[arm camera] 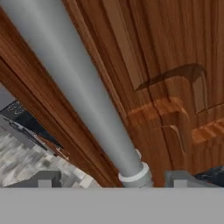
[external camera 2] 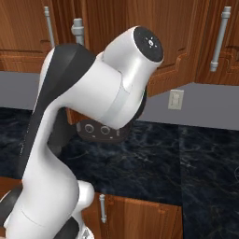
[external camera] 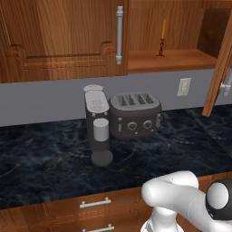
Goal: Get the candle and the wine from the cabinet and move them to the dining counter.
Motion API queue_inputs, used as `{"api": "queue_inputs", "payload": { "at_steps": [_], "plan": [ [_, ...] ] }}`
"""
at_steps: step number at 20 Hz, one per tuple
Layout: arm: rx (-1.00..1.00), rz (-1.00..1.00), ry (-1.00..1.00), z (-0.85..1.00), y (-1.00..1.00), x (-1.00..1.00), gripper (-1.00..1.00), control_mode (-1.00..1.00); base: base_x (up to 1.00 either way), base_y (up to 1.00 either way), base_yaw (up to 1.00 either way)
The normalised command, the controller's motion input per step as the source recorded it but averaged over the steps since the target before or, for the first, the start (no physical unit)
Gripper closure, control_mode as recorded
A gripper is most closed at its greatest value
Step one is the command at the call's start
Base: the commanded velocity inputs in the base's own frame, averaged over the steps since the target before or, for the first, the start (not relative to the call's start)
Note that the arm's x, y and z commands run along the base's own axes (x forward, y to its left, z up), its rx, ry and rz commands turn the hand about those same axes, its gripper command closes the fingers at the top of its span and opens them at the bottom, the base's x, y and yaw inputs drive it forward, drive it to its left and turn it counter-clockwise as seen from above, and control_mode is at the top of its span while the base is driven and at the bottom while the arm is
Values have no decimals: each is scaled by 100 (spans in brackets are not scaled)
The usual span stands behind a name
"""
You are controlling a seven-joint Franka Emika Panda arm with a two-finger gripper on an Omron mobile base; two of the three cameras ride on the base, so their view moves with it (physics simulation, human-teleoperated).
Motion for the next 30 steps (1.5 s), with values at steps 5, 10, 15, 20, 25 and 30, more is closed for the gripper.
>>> {"api": "queue_inputs", "payload": {
  "at_steps": [5, 10, 15, 20, 25, 30],
  "plan": [
    [3, -10, 2, -9, 8, -55, -100, -100, 0, 0, 0],
    [0, -24, 5, -15, 36, -47, -100, -100, 0, 0, 0],
    [0, -36, 25, -16, 52, -15, -100, -100, 0, 0, 0],
    [2, -36, 23, -12, 52, -7, -100, -100, 0, 0, 0],
    [15, -32, 19, -6, 51, 0, -100, -100, 0, 0, 0],
    [15, -30, 8, -7, 36, 22, -100, -100, 0, 0, 0]
  ]
}}
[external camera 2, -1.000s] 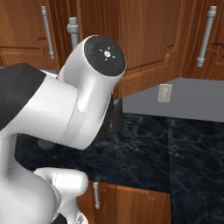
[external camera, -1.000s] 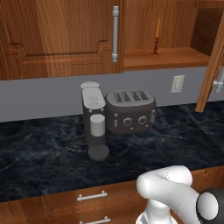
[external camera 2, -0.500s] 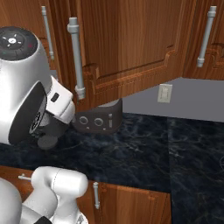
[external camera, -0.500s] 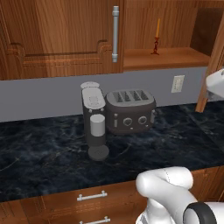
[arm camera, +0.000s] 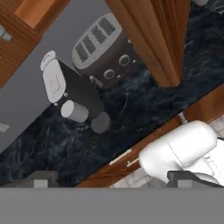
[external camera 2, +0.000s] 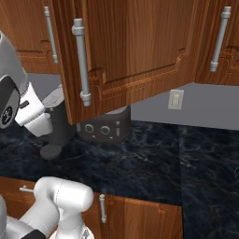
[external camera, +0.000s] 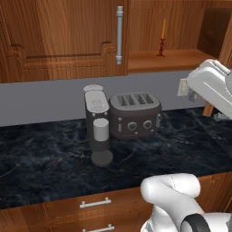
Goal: Get the candle and the wine from the cabinet and move them to the dining counter.
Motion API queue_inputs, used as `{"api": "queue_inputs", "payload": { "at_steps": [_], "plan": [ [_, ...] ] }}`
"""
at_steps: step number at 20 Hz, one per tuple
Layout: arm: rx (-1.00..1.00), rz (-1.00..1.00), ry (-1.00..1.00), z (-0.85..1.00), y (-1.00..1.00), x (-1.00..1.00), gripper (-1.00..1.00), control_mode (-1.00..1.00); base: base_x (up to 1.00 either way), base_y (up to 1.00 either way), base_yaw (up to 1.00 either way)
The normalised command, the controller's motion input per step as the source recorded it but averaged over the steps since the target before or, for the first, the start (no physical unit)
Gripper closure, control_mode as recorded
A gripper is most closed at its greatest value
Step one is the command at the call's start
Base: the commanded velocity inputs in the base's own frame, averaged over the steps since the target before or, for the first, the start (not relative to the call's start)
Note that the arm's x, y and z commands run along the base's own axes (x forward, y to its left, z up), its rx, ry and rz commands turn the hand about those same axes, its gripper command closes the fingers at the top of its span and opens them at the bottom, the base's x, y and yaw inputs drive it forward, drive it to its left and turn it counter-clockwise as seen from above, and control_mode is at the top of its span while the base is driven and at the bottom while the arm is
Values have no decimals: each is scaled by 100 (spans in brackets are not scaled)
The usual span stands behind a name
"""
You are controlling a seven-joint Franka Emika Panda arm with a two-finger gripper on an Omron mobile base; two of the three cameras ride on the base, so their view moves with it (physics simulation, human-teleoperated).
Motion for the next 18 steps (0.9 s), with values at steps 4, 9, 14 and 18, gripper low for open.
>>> {"api": "queue_inputs", "payload": {
  "at_steps": [4, 9, 14, 18],
  "plan": [
    [5, -32, 0, -13, 23, 42, -100, -100, 0, 0, 0],
    [16, -42, 0, -15, 18, 45, -100, -100, 0, 0, 0],
    [22, -50, 0, -12, 16, 43, -100, -100, 0, 0, 0],
    [24, -46, 0, -6, 5, 39, -100, -100, 0, 0, 0]
  ]
}}
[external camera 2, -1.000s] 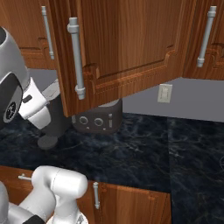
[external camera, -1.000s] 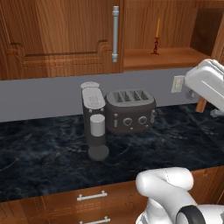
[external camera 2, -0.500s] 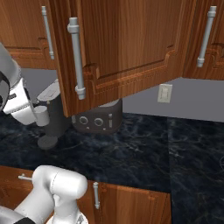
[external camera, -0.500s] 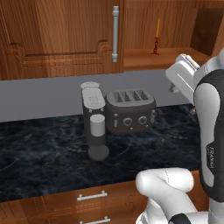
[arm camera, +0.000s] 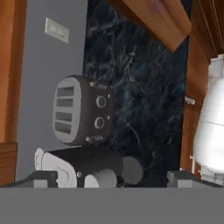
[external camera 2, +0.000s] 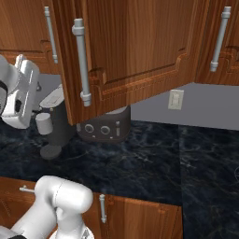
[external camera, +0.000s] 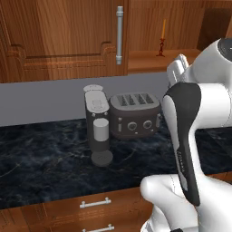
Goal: Get the candle and the wine from the cabinet and move them to the dining counter.
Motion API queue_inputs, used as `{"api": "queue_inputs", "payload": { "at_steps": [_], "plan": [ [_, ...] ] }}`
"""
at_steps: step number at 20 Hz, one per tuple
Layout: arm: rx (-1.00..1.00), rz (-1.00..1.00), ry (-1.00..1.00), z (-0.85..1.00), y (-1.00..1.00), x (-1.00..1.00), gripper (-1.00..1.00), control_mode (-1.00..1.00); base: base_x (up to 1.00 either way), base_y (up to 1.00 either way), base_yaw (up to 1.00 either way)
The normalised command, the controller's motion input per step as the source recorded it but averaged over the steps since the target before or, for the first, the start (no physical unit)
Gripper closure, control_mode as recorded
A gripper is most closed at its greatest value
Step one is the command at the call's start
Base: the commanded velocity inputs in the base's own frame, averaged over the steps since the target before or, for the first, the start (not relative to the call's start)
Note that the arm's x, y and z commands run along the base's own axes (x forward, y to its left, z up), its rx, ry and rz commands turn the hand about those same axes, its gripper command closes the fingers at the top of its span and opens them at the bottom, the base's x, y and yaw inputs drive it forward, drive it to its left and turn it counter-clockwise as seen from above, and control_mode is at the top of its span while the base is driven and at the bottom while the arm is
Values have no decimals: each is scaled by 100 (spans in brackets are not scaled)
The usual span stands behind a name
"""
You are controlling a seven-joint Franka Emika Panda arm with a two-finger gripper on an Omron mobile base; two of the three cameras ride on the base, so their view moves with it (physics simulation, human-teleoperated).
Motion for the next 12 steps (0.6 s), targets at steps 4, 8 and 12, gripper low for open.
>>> {"api": "queue_inputs", "payload": {
  "at_steps": [4, 8, 12],
  "plan": [
    [21, -36, -10, 0, 0, 32, -100, -100, 0, 0, 0],
    [11, -32, -13, 0, -2, 27, -100, -100, 0, 0, 0],
    [0, -35, -17, -11, -14, 20, -100, -100, 0, 0, 0]
  ]
}}
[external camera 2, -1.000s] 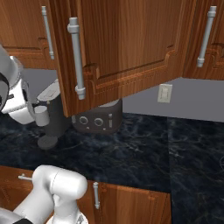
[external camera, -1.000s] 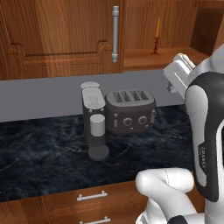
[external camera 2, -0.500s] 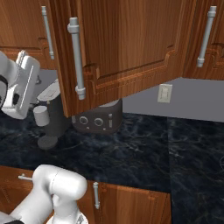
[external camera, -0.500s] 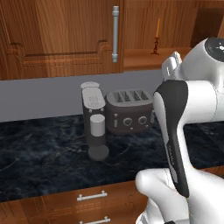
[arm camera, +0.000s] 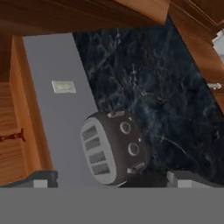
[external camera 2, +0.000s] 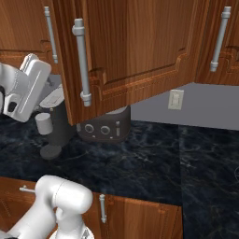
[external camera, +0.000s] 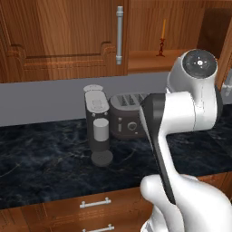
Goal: Get the candle and the wine from the cabinet and move them to the dining counter.
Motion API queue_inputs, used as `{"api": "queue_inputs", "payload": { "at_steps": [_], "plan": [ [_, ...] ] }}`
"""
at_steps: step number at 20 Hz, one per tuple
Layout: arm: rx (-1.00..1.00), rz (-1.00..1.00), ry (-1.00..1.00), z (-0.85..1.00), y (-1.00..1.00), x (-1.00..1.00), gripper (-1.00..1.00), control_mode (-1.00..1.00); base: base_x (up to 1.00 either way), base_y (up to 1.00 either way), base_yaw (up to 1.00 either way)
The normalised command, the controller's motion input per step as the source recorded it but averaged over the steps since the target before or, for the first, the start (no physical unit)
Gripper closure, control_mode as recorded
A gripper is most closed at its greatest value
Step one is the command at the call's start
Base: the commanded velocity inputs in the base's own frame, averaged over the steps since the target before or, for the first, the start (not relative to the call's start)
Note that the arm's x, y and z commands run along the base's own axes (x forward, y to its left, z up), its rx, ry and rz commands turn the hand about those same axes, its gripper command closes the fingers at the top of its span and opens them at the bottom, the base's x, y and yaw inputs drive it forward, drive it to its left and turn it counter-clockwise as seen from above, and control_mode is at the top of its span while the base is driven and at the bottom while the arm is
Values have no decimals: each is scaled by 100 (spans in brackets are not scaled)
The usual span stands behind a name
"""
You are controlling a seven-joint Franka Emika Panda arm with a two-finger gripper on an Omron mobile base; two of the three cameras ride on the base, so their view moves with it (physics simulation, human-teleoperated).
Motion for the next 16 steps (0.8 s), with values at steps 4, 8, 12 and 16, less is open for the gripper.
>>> {"api": "queue_inputs", "payload": {
  "at_steps": [4, 8, 12, 16],
  "plan": [
    [0, -28, -19, -2, -18, 15, -100, -100, 0, 0, 0],
    [0, -21, -12, -1, -20, 16, -100, -100, 0, 0, 0],
    [0, -17, -5, 0, -17, 17, -100, -100, 0, 0, 0],
    [0, -10, 0, 2, -6, 17, -100, -100, 0, 0, 0]
  ]
}}
